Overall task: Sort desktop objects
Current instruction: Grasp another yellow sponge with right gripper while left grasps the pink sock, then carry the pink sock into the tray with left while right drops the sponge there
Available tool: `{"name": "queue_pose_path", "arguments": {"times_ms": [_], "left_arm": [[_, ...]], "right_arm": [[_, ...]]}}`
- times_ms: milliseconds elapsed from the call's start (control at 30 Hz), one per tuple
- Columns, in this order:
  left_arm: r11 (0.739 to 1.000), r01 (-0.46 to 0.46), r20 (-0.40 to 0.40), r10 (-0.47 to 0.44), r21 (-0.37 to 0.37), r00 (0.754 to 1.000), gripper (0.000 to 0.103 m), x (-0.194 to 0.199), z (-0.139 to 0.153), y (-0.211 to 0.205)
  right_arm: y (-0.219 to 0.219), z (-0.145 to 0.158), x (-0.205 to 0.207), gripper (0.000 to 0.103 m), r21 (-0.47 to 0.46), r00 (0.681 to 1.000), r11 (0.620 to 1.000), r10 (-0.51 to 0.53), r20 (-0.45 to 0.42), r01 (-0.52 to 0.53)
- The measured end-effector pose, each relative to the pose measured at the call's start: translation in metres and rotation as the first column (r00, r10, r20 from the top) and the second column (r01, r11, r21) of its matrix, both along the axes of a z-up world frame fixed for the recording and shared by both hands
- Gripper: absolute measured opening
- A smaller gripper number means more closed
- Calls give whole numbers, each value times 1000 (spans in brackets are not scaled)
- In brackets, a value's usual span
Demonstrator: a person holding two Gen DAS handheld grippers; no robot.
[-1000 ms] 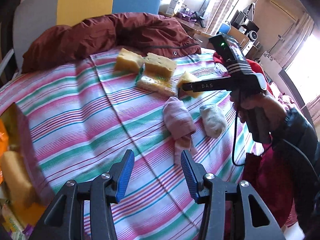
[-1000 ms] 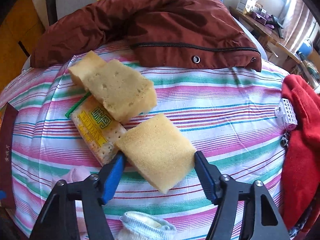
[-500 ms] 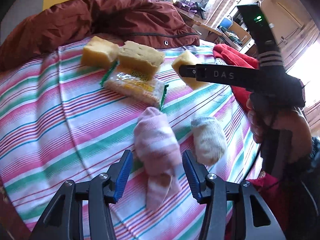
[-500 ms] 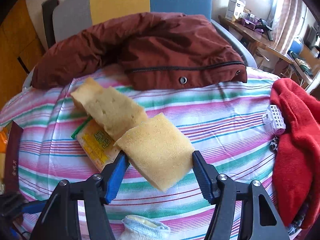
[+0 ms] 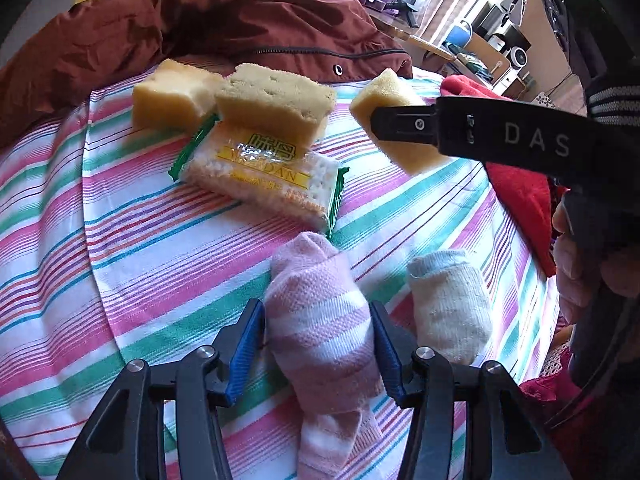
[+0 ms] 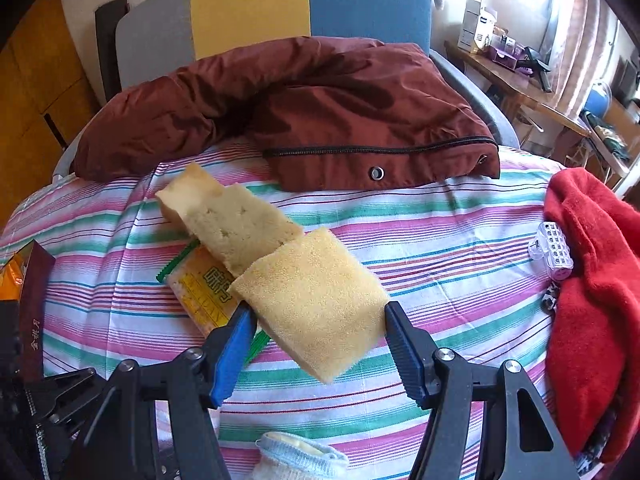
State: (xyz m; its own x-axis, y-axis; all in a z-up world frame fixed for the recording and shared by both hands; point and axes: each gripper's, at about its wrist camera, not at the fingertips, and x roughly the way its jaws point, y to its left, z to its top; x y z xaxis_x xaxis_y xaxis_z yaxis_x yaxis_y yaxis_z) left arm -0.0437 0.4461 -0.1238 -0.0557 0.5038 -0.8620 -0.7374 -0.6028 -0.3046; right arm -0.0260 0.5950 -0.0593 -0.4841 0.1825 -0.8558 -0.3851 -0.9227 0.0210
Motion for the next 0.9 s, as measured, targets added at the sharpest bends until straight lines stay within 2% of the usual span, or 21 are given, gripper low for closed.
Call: {"name": "queue_pose_path", "arguments": {"times_ms": [100, 200, 333, 633, 900], "left_arm": [[1000, 23, -29, -23, 3, 999, 53, 3, 0, 0], [999, 35, -90, -38, -38, 995, 49, 11, 2, 4], [999, 24, -91, -28, -42, 995, 39, 11, 4, 1], [999, -1, -147, -5, -43, 989, 35, 13, 8, -20], [996, -79, -255, 64, -50, 965, 34, 11, 22, -66]], "right_arm": [[-1, 0, 0, 65, 4, 1000, 1000, -1, 2, 1], [-1, -1, 0, 65, 6, 1000, 1000, -2, 5, 2], [-1, -2, 0, 65, 12, 1000, 1000, -1, 9, 1], [-3, 0, 0, 65, 22, 1000, 1000, 22, 0, -22], [-28, 6, -1, 65, 10, 988, 989, 145, -45, -144]]}}
